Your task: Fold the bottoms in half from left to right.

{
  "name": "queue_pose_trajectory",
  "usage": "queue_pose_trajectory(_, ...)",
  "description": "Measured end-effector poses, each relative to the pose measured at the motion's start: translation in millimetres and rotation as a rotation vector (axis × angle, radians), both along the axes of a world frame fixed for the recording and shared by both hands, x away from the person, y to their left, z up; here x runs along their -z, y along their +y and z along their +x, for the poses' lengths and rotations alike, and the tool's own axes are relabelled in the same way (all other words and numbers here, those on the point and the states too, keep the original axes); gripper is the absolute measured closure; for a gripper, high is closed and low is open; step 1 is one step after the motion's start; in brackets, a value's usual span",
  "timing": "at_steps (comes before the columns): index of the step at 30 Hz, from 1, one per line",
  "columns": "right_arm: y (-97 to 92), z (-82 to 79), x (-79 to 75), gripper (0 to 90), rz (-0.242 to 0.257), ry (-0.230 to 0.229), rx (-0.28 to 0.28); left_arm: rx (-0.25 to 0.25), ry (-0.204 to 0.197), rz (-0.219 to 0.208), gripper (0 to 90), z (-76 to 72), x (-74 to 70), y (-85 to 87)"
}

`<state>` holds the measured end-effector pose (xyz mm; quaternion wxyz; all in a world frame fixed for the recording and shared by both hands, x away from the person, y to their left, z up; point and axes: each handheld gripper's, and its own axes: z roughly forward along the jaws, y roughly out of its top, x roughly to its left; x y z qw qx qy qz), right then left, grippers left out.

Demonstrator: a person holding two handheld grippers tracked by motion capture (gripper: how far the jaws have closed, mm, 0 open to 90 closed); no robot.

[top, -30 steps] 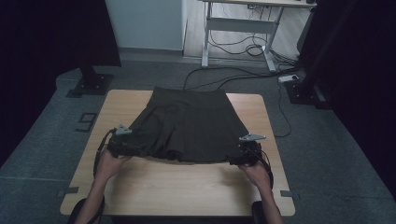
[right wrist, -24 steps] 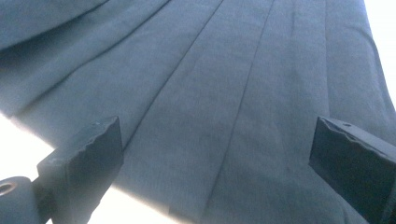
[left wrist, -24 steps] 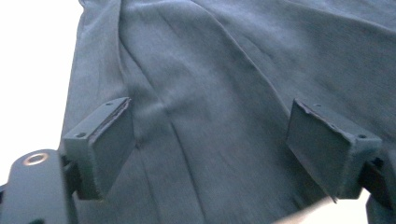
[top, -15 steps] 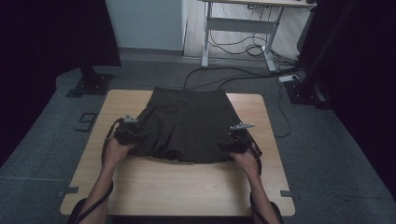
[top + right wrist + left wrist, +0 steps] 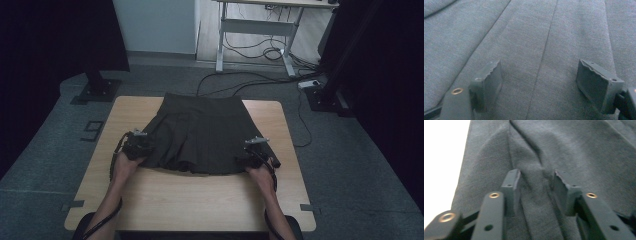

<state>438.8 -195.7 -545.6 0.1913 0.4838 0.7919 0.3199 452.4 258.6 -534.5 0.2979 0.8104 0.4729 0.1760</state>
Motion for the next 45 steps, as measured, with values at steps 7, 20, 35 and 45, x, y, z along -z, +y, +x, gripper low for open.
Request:
queue_pose_trajectory(7, -4.4, -11.4, -0.2, 21.5, -0.001, 0.003, -0.009, 0.027, 0.000, -0.008, 60.5, -23.1, 0.6, -5.2)
queue_pose_trajectory(20, -21.1, -40.4, -1.7, 21.5, -0.010, 0.023, -0.035, 0.124, 0.055, 0.018, 65.1, -73.1, -4.5, -27.3)
queue_pose_trajectory(35, -37.4, -60.7, -13.5, 23.5, 0.007, 0.034, -0.045, 0.246, 0.062, -0.134, 42.1, -89.8, -41.0, -31.4)
queue_pose_trajectory(45, -22.3, -23.7, -16.8, 37.9, 0.044, 0.045, -0.033, 0.090, 0.020, -0.075, 53.8, -1.1, -29.8, -21.7)
